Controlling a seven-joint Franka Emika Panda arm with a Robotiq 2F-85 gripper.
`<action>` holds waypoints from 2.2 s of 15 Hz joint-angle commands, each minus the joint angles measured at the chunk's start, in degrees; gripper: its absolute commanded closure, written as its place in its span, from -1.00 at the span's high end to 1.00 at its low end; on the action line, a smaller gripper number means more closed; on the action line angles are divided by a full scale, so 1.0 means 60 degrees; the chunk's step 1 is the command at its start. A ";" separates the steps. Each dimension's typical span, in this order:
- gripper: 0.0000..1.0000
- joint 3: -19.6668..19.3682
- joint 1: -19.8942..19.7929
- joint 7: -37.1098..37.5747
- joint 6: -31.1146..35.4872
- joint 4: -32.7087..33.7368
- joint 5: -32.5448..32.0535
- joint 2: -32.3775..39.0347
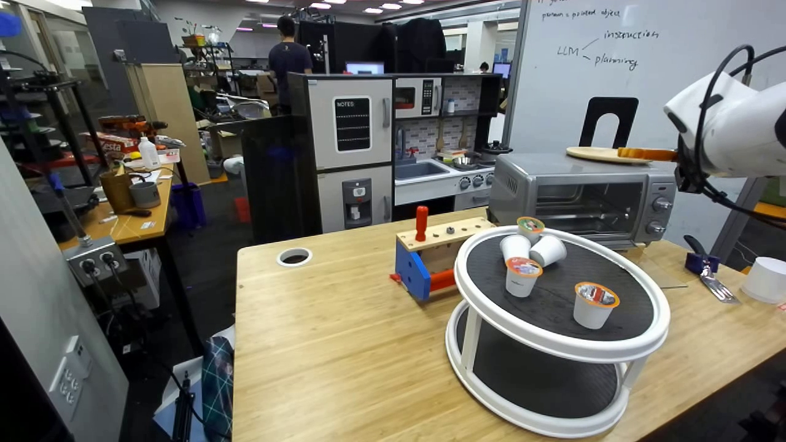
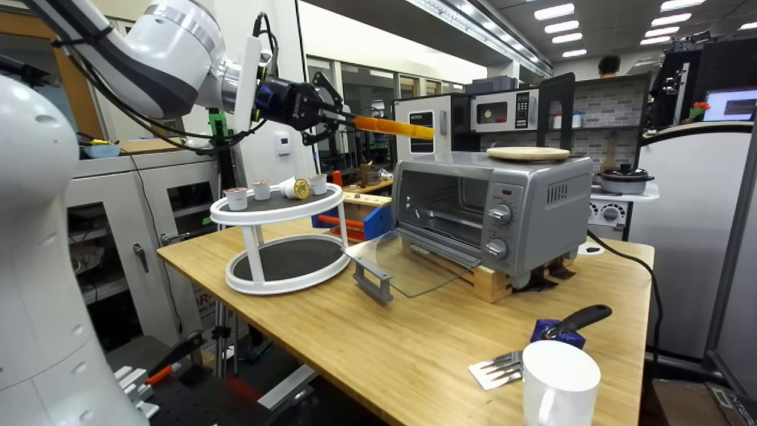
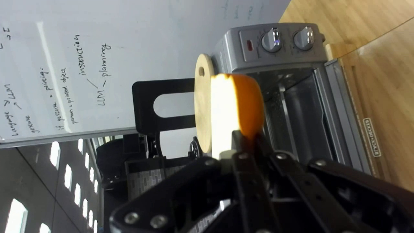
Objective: Remove the slice of bread from the top of the oven and place it inside the oven
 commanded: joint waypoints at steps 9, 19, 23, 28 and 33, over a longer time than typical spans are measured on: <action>-0.96 0.0852 0.0183 -0.1891 -0.2399 0.0908 0.2373 0.1160; -0.96 0.0541 -0.0163 -0.1592 -0.1871 0.2002 0.2124 0.3149; -0.96 0.0139 -0.0500 -0.1445 -0.1419 0.1843 0.2230 0.3449; -0.96 -0.0376 -0.1031 -0.1119 -0.0747 0.1759 0.2010 0.3689; -0.96 -0.0574 -0.1277 -0.1015 0.0108 0.1675 0.1445 0.3582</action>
